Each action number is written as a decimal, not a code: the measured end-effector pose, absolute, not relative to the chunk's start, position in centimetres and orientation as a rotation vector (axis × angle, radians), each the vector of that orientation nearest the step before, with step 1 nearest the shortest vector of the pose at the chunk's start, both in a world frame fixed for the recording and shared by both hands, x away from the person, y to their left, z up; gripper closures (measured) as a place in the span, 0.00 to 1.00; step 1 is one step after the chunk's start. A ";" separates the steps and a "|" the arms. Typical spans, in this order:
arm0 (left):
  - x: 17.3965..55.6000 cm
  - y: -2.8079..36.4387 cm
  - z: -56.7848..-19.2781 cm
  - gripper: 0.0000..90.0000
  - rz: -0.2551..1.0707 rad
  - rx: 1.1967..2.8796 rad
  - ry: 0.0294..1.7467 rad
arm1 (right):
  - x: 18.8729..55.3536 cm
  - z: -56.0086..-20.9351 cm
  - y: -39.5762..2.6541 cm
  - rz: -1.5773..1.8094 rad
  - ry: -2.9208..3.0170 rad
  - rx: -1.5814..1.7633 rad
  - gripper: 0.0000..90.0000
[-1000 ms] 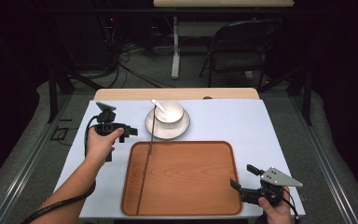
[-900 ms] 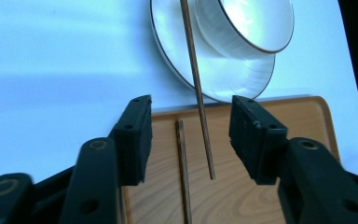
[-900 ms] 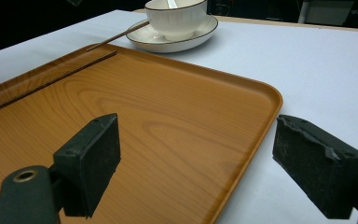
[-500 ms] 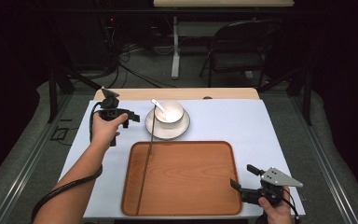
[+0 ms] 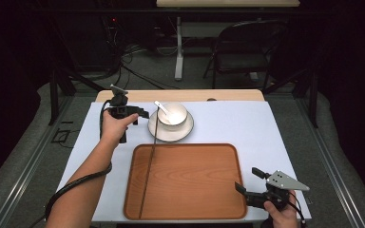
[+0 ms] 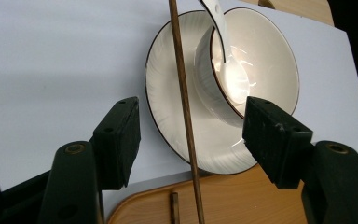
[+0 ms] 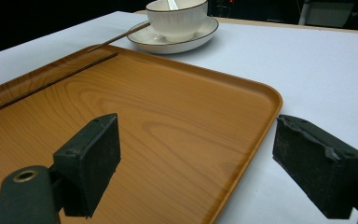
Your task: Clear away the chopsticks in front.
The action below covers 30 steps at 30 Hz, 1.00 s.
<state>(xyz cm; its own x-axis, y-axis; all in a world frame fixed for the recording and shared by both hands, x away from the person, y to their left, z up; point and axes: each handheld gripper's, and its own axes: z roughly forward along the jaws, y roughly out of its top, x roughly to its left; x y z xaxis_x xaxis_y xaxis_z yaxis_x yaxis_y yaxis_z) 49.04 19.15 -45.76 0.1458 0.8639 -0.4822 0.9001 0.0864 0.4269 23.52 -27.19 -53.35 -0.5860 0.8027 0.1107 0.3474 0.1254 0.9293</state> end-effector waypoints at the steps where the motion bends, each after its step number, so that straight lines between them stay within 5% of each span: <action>1: 49.1 19.1 -45.9 0.44 -0.077 1.754 1.703 | 23.5 -53.3 -27.2 1.459 1.991 1.109 0.16; 30: 50.9 15.3 -50.2 0.74 -0.130 1.889 1.761 | 23.5 -53.4 -27.2 1.460 1.991 1.108 0.16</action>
<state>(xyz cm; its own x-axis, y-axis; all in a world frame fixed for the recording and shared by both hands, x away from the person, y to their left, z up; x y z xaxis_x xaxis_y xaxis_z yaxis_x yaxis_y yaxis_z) 50.92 15.29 -50.22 0.1377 0.8935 -0.4274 0.9465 0.0084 0.3226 23.54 -27.21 -53.37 -0.5870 0.8020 0.1107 0.3467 0.1254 0.9296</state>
